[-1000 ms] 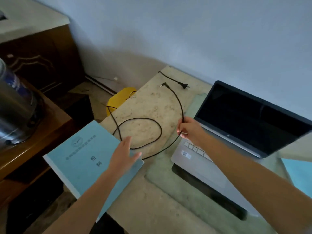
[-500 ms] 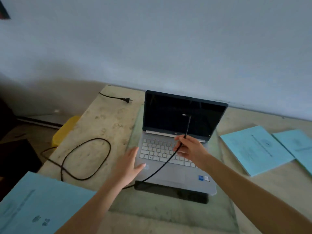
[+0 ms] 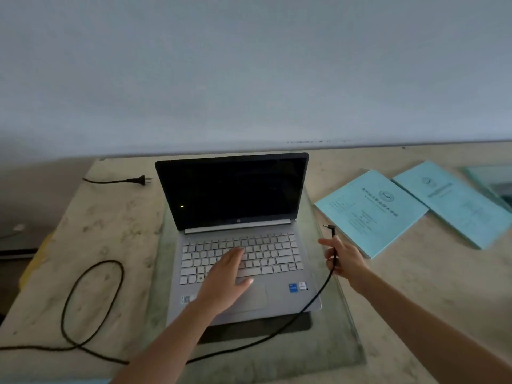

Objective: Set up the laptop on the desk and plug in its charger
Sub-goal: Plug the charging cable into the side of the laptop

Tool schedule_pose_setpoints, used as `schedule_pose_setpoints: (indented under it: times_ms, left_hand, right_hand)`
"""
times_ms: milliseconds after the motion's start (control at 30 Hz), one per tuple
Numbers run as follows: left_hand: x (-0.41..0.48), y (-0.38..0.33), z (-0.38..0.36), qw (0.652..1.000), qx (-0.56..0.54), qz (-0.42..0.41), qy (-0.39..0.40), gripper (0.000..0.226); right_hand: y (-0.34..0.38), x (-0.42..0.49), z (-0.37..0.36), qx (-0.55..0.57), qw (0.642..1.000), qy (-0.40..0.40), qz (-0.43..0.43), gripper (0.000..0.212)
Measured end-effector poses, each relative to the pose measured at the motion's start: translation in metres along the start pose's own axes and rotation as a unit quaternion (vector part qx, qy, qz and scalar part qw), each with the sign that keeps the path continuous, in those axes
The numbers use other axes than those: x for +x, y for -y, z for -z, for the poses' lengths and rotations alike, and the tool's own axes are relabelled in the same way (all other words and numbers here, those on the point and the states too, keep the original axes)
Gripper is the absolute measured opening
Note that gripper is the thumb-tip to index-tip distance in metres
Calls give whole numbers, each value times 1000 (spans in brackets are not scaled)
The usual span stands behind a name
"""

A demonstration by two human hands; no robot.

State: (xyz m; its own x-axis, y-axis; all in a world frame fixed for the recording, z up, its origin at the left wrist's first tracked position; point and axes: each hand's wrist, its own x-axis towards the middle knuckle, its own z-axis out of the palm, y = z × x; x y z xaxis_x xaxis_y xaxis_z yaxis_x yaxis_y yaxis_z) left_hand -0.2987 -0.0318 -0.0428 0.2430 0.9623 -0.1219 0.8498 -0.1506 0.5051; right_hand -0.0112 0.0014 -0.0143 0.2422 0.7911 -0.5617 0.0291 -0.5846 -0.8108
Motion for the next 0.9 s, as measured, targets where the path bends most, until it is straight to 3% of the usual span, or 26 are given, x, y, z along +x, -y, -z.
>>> schedule_pose_setpoints:
  times_ms: [167,400,567,733,900]
  left_hand:
    - [30,-24,-13,998,33,-46,33,85]
    - [83,-63,-23,984,106,-105,101,109]
    - [101,-69,-24,984,96,-100,113,111]
    - [101,-65,-32,973,142,-100,151,122]
    - [100,-63,-37,973,150,-103,138,124]
  right_hand:
    - [-4,30,11,-90,995,-30,39,19]
    - [10,63,-8,-211,969,-7,128,9]
    - [21,83,-20,-298,945,-15,133,28]
    - [24,94,-24,-389,913,8,124,25]
    - [21,94,-25,-436,889,19,139,29]
